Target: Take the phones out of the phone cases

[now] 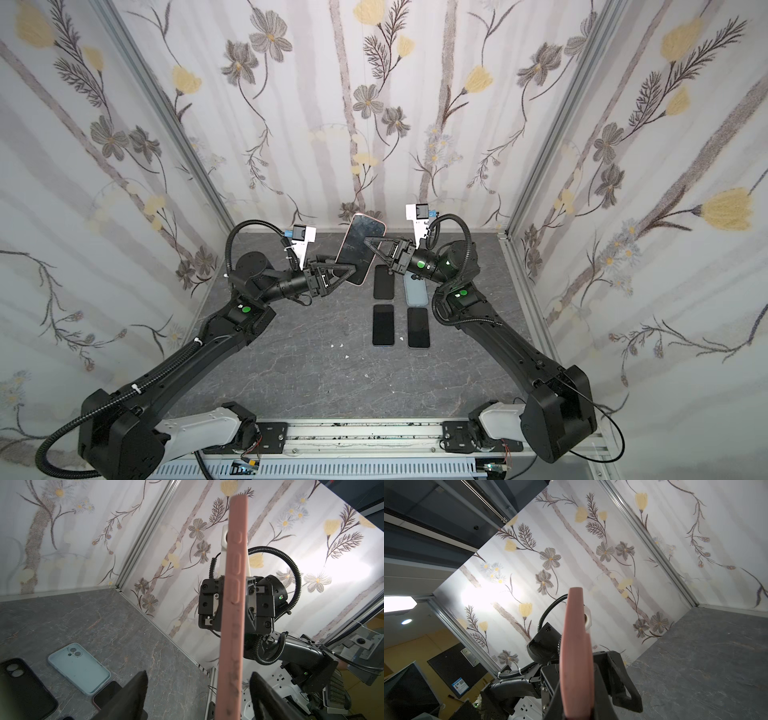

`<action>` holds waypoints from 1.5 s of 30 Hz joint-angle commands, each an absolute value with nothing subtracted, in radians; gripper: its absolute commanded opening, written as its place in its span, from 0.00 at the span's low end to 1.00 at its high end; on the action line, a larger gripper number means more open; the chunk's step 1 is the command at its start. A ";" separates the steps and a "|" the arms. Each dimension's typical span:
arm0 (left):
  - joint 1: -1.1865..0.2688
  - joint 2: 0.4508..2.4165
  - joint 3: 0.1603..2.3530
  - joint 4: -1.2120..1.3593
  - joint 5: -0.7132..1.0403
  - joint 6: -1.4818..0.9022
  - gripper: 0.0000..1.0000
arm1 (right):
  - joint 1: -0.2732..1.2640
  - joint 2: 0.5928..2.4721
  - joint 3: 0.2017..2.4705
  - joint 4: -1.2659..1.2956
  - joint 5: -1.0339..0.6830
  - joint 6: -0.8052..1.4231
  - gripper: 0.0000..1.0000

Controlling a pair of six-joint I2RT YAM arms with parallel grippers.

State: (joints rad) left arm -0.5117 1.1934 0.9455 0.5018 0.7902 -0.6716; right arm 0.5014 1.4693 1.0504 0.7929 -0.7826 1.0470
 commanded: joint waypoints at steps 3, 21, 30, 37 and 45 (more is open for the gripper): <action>-0.531 1.191 0.938 0.607 0.824 -0.707 0.61 | 0.509 1.453 0.996 0.972 -0.700 1.119 0.00; -0.563 1.182 0.956 0.680 0.864 -0.747 0.18 | 0.492 1.482 0.950 1.175 -0.742 1.267 0.00; -0.572 1.174 0.960 0.691 0.860 -0.753 0.04 | 0.493 1.509 0.953 1.239 -0.770 1.303 0.00; -0.572 1.174 0.983 0.692 0.881 -0.745 0.00 | 0.476 1.444 0.971 1.040 -0.764 1.143 0.38; -0.548 1.173 0.977 0.659 0.895 -0.645 0.00 | 0.369 1.267 1.000 0.574 -0.661 0.743 0.92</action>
State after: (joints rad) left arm -0.5552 1.1732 0.9695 0.6147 0.8898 -0.7059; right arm 0.3874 1.3025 0.9894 0.7704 -0.7380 0.9436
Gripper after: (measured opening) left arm 0.111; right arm 0.952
